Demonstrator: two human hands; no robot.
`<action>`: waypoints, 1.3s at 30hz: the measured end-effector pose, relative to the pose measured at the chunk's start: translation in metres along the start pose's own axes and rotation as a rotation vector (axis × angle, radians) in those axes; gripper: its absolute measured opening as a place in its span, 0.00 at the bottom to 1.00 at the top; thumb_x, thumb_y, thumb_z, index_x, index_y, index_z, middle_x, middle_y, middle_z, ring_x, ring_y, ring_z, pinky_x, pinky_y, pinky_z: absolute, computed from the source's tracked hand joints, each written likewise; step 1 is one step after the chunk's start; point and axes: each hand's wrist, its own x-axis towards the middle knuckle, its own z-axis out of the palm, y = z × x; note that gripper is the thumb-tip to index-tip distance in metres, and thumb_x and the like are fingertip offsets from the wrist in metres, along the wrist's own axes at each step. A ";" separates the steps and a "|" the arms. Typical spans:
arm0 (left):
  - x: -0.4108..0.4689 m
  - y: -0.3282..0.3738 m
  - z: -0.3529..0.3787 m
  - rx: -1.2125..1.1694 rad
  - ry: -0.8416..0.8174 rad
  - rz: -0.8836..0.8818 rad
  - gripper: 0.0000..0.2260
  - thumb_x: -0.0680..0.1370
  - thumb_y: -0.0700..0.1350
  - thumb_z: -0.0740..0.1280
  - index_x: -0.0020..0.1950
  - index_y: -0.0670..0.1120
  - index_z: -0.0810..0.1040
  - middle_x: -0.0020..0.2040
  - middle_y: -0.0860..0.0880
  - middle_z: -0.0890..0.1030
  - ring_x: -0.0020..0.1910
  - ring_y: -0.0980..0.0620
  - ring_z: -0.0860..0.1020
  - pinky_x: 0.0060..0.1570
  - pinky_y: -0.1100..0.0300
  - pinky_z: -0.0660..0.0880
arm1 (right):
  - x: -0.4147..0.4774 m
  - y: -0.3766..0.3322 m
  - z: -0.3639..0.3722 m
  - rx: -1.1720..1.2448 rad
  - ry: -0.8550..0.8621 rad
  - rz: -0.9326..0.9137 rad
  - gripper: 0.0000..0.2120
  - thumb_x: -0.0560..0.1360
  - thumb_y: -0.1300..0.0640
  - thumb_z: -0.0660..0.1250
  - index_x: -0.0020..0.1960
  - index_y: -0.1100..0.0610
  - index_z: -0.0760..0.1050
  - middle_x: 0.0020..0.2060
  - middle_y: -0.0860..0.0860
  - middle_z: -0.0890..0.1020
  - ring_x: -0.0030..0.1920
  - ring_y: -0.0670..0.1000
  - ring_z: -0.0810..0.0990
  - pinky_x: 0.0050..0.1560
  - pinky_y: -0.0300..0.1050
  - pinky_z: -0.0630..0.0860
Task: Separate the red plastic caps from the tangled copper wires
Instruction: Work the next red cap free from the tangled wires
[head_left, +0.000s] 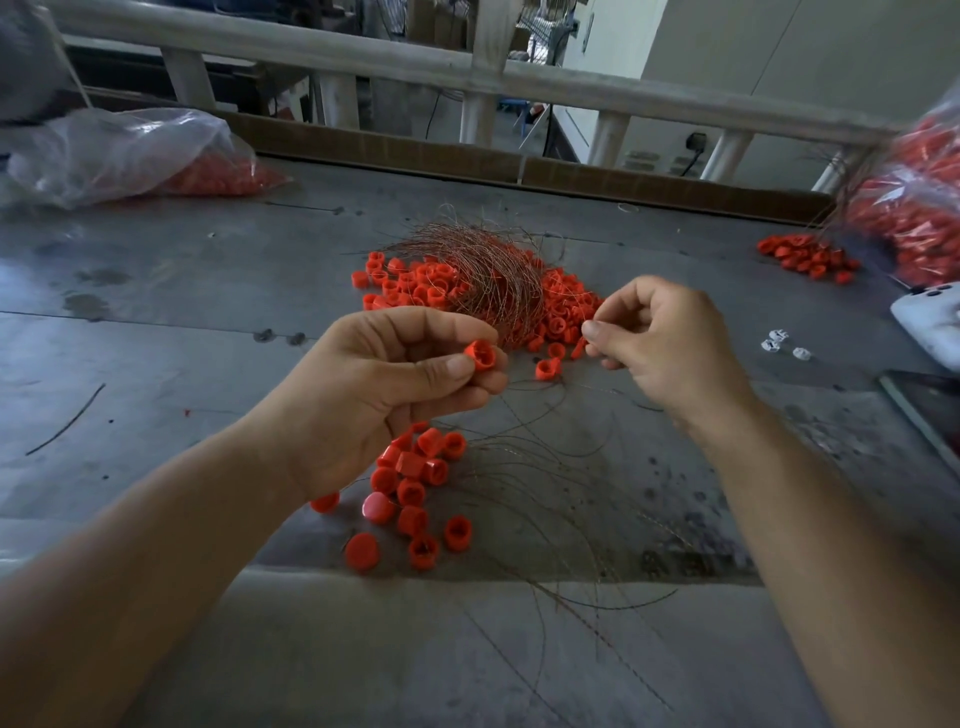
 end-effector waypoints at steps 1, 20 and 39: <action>0.000 0.000 0.000 0.002 0.002 -0.001 0.11 0.65 0.34 0.65 0.40 0.43 0.84 0.39 0.45 0.84 0.39 0.52 0.83 0.36 0.66 0.78 | 0.000 0.000 0.000 -0.045 0.014 -0.010 0.12 0.70 0.62 0.71 0.34 0.50 0.72 0.26 0.47 0.79 0.32 0.47 0.80 0.37 0.42 0.77; 0.000 -0.001 0.001 0.020 0.002 -0.017 0.10 0.65 0.34 0.65 0.41 0.42 0.84 0.40 0.44 0.84 0.39 0.51 0.83 0.36 0.66 0.78 | -0.002 0.003 0.011 -0.176 -0.144 -0.023 0.07 0.74 0.62 0.66 0.48 0.52 0.76 0.37 0.41 0.76 0.36 0.37 0.74 0.37 0.21 0.67; 0.002 -0.001 0.002 0.102 0.081 -0.022 0.10 0.64 0.34 0.65 0.37 0.44 0.84 0.38 0.45 0.84 0.38 0.51 0.83 0.35 0.66 0.78 | -0.024 -0.036 0.011 0.684 -0.436 0.125 0.07 0.66 0.65 0.67 0.44 0.57 0.78 0.35 0.51 0.81 0.34 0.44 0.80 0.36 0.35 0.76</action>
